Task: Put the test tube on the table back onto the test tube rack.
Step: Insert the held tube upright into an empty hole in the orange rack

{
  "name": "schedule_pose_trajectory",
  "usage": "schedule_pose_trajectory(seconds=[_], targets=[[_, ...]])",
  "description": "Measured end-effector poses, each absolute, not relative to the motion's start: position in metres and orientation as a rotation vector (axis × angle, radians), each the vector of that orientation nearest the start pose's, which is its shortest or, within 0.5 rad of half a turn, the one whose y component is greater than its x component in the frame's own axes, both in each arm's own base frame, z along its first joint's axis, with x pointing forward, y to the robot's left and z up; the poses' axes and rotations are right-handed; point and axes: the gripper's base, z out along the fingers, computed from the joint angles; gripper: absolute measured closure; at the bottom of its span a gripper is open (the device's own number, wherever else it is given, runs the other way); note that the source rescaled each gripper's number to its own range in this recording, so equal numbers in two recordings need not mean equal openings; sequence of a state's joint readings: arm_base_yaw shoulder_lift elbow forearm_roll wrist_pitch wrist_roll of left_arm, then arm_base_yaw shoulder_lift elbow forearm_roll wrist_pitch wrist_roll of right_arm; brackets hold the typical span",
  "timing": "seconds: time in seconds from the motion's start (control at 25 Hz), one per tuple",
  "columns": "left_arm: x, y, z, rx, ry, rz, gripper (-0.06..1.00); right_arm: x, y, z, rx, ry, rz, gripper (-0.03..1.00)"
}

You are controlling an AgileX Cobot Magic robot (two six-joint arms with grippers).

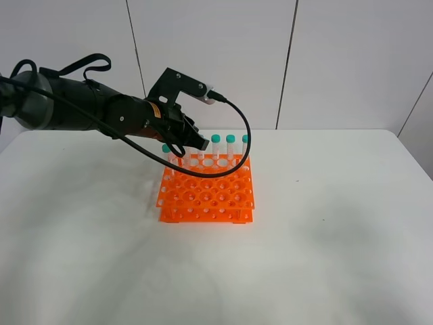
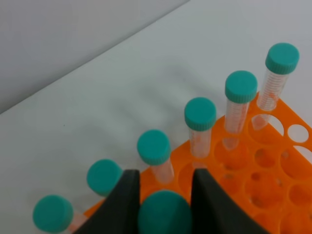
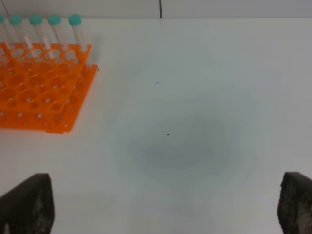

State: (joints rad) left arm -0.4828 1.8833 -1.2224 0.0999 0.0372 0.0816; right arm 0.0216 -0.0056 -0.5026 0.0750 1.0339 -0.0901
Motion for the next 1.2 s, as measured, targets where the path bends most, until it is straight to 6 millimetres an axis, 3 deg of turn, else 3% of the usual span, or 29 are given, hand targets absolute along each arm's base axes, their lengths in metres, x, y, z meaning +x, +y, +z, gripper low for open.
schedule_pose_trajectory(seconds=[0.56, 1.2], targets=[[0.382, -0.181, 0.210, 0.673, 2.047, -0.145, 0.94, -0.005, 0.006, 0.280, -0.115, 2.004, 0.047, -0.03], [0.385, -0.182, 0.205, 0.651, 2.042, -0.159, 0.94, -0.005, 0.006, 0.280, -0.115, 2.004, 0.048, -0.03]])
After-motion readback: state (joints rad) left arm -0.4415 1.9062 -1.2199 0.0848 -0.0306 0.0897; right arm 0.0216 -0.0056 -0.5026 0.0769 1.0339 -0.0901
